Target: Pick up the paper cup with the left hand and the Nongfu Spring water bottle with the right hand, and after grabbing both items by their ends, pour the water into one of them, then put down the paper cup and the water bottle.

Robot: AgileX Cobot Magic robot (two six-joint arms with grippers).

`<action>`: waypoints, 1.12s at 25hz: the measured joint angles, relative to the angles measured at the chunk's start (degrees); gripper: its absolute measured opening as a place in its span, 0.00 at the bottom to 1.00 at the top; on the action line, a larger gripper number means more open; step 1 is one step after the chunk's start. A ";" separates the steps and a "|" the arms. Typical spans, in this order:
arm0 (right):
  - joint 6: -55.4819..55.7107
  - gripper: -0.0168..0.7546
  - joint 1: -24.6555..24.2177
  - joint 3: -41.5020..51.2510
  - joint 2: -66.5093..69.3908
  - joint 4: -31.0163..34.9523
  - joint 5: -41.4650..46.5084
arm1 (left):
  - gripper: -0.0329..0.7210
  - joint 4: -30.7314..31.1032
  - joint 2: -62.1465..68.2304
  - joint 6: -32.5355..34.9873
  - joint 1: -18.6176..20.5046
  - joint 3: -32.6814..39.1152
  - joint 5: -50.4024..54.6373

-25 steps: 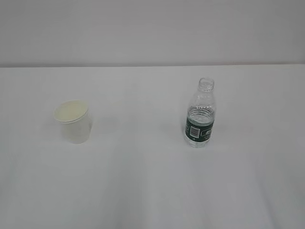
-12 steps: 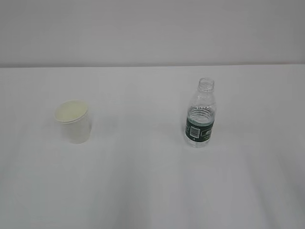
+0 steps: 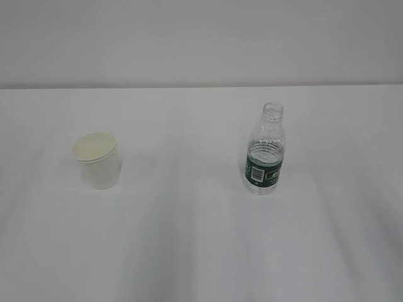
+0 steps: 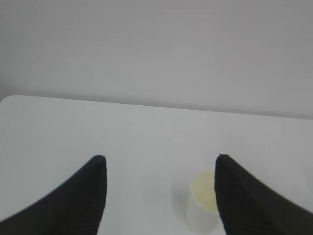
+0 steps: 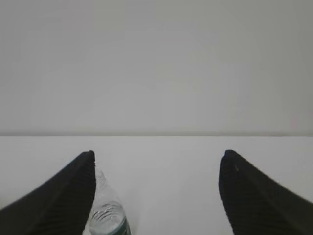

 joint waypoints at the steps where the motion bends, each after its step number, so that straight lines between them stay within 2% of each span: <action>1: 0.00 0.78 0.00 0.00 0.96 0.06 -1.56 | 0.70 -0.05 1.09 0.00 0.00 0.00 -1.34; 5: 0.00 0.77 0.00 0.00 4.26 0.45 -8.79 | 0.70 -0.14 5.58 0.00 0.00 0.00 -6.82; 8: -0.13 0.72 0.00 0.24 6.92 0.43 -13.75 | 0.70 -0.02 8.76 0.00 -1.05 0.00 -10.49; 13: -0.13 0.70 0.25 0.61 12.52 -1.73 -16.33 | 0.70 1.81 15.49 0.00 -5.67 0.00 -17.85; 17: 0.35 0.69 2.79 0.72 17.28 -4.27 -20.18 | 0.70 3.14 21.81 0.00 -9.86 0.00 -24.88; 23: 8.21 0.69 7.48 2.45 24.57 -11.86 -29.27 | 0.70 3.26 29.02 0.00 -13.22 3.85 -37.24; 28: 17.08 0.69 7.70 8.13 29.38 -17.82 -41.09 | 0.70 1.75 30.50 0.00 -13.31 9.88 -46.77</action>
